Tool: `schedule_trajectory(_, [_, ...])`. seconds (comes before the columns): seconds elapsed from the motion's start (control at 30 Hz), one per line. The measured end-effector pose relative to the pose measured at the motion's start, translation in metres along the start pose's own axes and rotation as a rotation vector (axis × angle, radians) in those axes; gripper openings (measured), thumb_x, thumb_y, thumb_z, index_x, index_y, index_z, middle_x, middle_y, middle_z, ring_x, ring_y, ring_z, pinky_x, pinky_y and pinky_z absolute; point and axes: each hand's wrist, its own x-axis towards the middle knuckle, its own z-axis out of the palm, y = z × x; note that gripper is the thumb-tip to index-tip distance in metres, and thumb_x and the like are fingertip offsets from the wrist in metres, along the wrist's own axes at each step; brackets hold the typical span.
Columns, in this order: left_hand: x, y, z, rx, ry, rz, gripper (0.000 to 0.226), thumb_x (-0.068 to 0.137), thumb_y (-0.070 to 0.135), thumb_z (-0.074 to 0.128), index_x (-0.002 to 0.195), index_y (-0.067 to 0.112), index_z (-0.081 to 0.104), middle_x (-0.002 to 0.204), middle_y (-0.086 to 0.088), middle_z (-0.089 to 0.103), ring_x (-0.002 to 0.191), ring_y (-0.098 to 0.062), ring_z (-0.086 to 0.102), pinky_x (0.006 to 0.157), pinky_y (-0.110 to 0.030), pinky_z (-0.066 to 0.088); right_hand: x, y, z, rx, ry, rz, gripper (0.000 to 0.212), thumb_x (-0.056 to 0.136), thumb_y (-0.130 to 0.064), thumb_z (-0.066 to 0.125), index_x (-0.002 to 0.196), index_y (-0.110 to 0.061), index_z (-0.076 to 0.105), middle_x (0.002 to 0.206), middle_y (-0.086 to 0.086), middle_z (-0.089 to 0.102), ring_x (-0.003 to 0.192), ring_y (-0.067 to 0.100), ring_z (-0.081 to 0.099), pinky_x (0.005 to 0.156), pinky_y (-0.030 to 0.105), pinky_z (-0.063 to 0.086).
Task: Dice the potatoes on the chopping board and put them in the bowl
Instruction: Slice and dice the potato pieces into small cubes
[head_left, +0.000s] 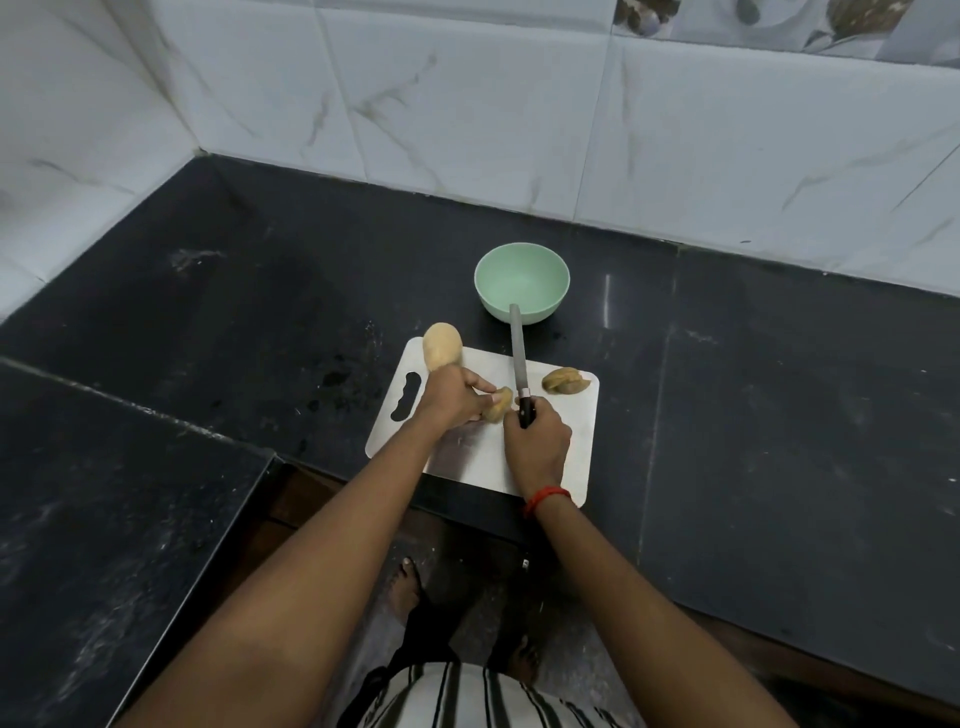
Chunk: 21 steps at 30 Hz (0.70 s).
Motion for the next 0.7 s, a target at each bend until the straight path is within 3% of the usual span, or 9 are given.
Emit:
schedule_trajectory(0.13, [-0.001, -0.004, -0.003, -0.078, -0.029, -0.004, 0.021, 0.086, 0.014, 0.082, 0.103, 0.004, 0.075, 0.062, 0.007, 0.070, 0.059, -0.003, 0.069, 0.066, -0.016, 0.059, 0.001, 0.000, 0.010, -0.003, 0.031, -0.002, 0.021, 0.094, -0.030, 0.063, 0.080, -0.017, 0.056, 0.073, -0.002, 0.058, 0.080, 0.030, 0.055, 0.069, 0.038, 0.043])
schedule_trajectory(0.3, [0.001, -0.005, -0.007, -0.059, -0.047, 0.029, 0.025, 0.084, 0.019, 0.084, 0.105, 0.007, 0.077, 0.075, -0.006, 0.071, 0.072, -0.016, 0.070, 0.070, -0.021, 0.061, -0.002, 0.001, 0.014, -0.018, 0.042, -0.005, 0.013, 0.091, -0.023, 0.067, 0.085, -0.015, 0.059, 0.071, -0.011, 0.051, 0.081, 0.023, 0.050, 0.066, 0.026, 0.030])
schedule_trajectory(0.4, [0.002, -0.007, -0.008, -0.038, -0.041, 0.066, 0.023, 0.084, 0.020, 0.084, 0.104, 0.008, 0.078, 0.083, -0.009, 0.075, 0.072, -0.015, 0.071, 0.070, -0.019, 0.060, -0.002, 0.004, 0.014, 0.013, 0.045, 0.010, 0.013, 0.091, -0.023, 0.068, 0.085, -0.013, 0.061, 0.070, -0.013, 0.050, 0.079, 0.023, 0.052, 0.065, 0.028, 0.033])
schedule_trajectory(0.57, [0.001, -0.015, -0.004, -0.066, -0.010, 0.097, 0.025, 0.084, 0.021, 0.085, 0.104, 0.008, 0.079, 0.086, -0.010, 0.077, 0.074, -0.017, 0.072, 0.075, -0.029, 0.063, -0.003, 0.006, 0.014, 0.066, 0.043, 0.037, 0.019, 0.091, -0.030, 0.068, 0.084, -0.014, 0.062, 0.072, -0.006, 0.055, 0.076, 0.023, 0.054, 0.066, 0.032, 0.042])
schedule_trajectory(0.7, [0.001, -0.017, -0.003, -0.078, 0.010, 0.096, 0.023, 0.084, 0.025, 0.084, 0.101, 0.011, 0.080, 0.081, -0.009, 0.077, 0.071, -0.019, 0.071, 0.077, -0.036, 0.064, -0.005, 0.000, 0.014, 0.123, 0.084, 0.052, 0.027, 0.089, -0.041, 0.070, 0.074, -0.024, 0.056, 0.067, -0.006, 0.058, 0.070, 0.019, 0.053, 0.059, 0.024, 0.037])
